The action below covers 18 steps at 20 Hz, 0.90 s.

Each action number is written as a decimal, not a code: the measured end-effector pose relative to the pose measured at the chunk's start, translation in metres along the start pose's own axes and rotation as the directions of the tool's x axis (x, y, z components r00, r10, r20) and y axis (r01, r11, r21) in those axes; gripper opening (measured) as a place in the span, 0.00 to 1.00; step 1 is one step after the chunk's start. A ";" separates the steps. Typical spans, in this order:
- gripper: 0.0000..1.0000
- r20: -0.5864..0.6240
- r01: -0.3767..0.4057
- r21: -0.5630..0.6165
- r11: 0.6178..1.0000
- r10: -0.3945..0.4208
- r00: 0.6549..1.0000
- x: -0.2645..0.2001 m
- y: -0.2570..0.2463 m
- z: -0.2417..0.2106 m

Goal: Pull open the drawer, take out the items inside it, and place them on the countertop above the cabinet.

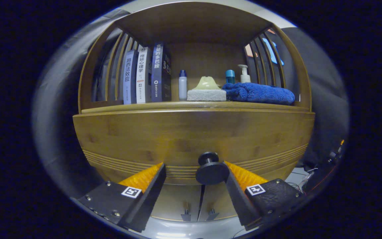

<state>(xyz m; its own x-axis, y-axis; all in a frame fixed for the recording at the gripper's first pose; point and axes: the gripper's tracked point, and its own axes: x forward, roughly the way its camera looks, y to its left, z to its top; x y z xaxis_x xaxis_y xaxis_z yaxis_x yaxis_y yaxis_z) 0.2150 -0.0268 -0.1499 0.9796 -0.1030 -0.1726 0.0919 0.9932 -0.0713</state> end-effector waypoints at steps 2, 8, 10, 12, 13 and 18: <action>1.00 0.008 0.008 -0.007 1.000 -0.008 1.000 0.002 0.001 0.001; 0.99 -0.076 -0.020 -0.017 1.000 0.019 0.997 0.004 0.007 -0.028; 0.99 -0.102 -0.046 -0.023 0.999 0.043 0.994 -0.004 0.009 -0.043; 0.99 -0.144 -0.021 -0.023 1.000 0.018 0.989 -0.016 0.000 -0.057; 0.99 -0.150 -0.025 -0.026 0.999 0.021 0.988 -0.024 0.000 -0.058; 0.99 -0.156 -0.018 -0.055 0.998 0.009 0.988 -0.075 -0.011 -0.049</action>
<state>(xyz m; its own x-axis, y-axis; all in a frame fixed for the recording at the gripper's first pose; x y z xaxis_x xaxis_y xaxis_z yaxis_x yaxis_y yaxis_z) 0.1322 -0.0325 -0.1843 0.9406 -0.1008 -0.3241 0.0640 0.9904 -0.1222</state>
